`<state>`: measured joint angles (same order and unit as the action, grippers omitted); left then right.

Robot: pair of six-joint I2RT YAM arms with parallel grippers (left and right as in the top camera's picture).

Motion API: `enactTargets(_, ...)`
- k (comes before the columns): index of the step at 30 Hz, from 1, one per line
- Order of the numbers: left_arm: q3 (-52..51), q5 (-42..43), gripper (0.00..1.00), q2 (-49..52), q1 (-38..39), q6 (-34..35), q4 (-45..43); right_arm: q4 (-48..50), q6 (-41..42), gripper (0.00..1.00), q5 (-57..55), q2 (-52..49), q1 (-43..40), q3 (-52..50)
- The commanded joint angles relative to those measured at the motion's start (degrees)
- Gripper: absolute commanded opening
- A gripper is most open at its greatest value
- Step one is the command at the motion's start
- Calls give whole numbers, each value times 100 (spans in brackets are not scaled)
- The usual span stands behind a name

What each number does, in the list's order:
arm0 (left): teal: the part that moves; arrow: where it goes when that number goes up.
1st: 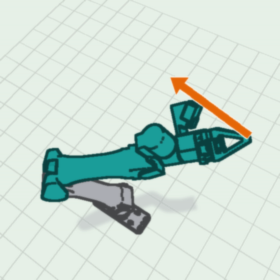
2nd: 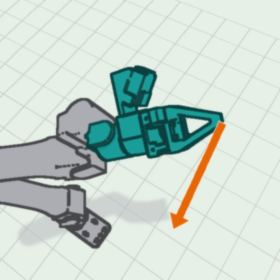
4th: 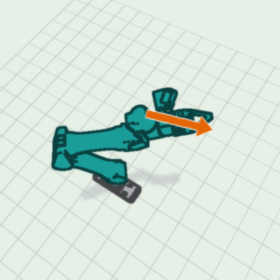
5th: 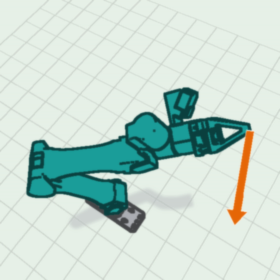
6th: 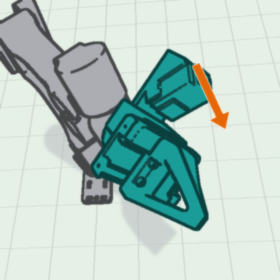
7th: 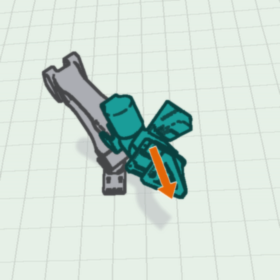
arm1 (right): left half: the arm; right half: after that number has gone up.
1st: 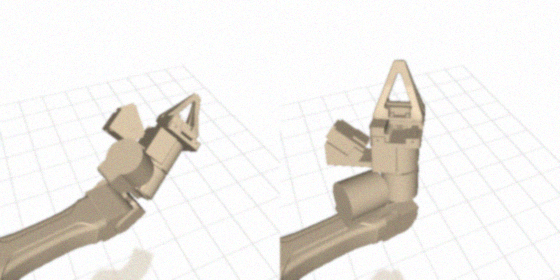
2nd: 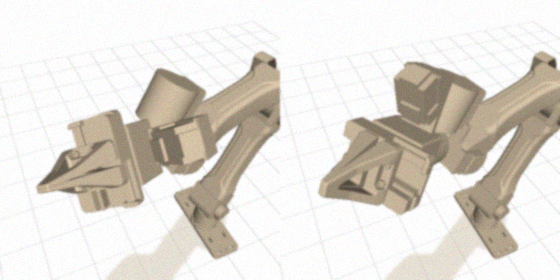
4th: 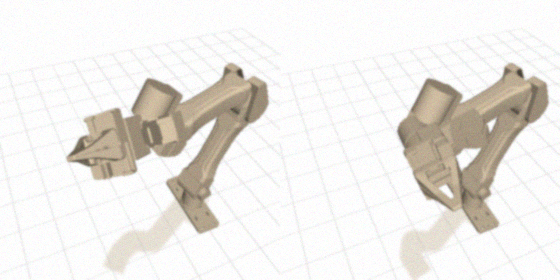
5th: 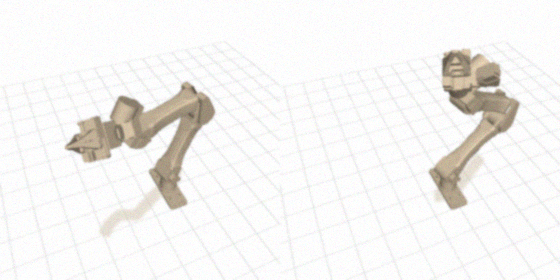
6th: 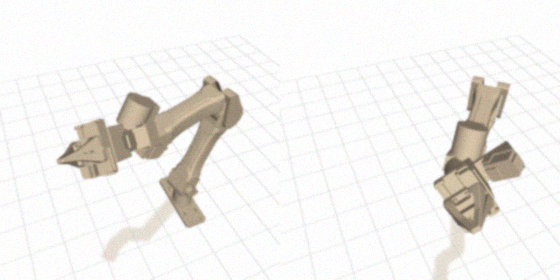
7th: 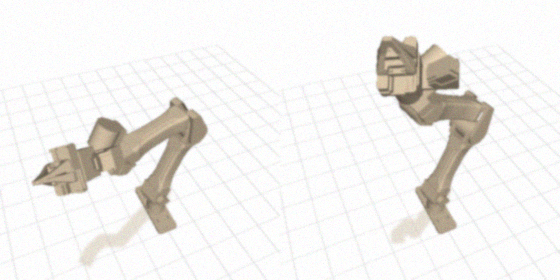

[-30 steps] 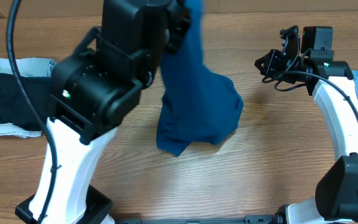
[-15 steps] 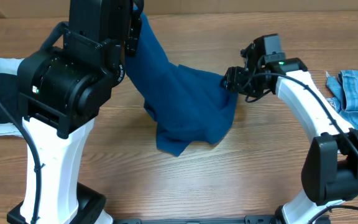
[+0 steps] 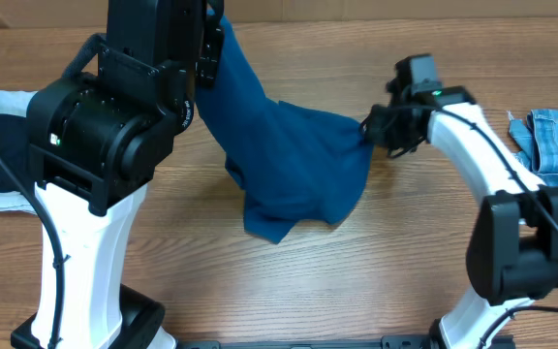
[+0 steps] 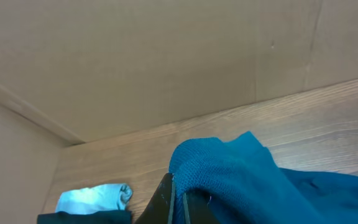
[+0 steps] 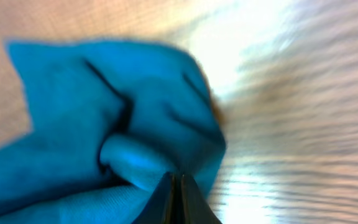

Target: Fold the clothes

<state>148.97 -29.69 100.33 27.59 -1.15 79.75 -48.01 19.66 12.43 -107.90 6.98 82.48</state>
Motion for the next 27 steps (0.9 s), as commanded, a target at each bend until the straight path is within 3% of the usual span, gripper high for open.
enactTargets(1, 72, -184, 4, -173, -195, 107, -66, 188, -15, 4, -85, 1128, -645, 997)
enactTargets(4, 72, -179, 4, -173, -398, 142, -66, 476, -63, 4, -85, 1777, -1270, 1189)
enactTargets(9, 72, -181, 4, -173, -592, 144, -72, -774, -214, 4, -140, 2140, -1982, 1189)
enactTargets(17, 72, -181, 5, -173, -669, 157, -140, -3049, -404, 4, 326, 2140, -1296, 1161)
enactTargets(22, 72, -184, 7, -173, -669, 155, -197, -3897, -402, 4, 308, 2142, -1117, 1161)
enactTargets(24, 72, -181, 7, -170, -669, 155, -236, -3657, -472, 4, 264, 2142, -1117, 1161)
enactTargets(27, 72, -61, 7, -138, -669, 122, -446, -1351, -466, 4, 50, 2142, -1121, 1161)
